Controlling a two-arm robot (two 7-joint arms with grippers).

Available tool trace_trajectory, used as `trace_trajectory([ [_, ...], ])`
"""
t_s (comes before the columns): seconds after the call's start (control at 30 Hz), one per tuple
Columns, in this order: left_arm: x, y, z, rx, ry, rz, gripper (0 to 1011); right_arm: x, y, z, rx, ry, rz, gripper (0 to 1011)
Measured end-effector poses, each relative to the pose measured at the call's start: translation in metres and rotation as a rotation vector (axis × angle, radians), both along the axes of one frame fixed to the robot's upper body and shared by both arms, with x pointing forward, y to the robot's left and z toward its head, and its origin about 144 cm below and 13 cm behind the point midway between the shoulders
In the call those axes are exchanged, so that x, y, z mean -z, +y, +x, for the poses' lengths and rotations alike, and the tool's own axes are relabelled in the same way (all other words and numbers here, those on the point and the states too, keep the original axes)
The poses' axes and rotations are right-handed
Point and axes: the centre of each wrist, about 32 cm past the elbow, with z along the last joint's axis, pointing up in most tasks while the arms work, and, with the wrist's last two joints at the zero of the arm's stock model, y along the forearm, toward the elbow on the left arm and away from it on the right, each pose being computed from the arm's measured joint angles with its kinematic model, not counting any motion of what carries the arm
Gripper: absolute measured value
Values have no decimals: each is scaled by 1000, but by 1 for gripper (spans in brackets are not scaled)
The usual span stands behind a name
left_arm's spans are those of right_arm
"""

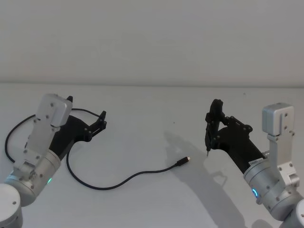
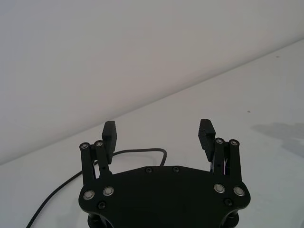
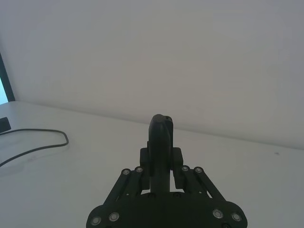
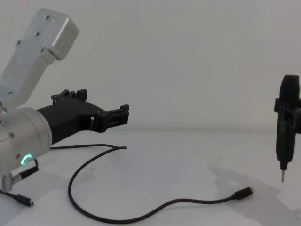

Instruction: Pick up the data cable with the one hand.

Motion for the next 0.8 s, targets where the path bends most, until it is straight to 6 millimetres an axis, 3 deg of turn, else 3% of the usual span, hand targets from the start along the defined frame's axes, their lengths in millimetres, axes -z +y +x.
trace_trajectory([
  [0.8,0,0,0,1,1,1,1002,0,0,0,0,0,0,274],
])
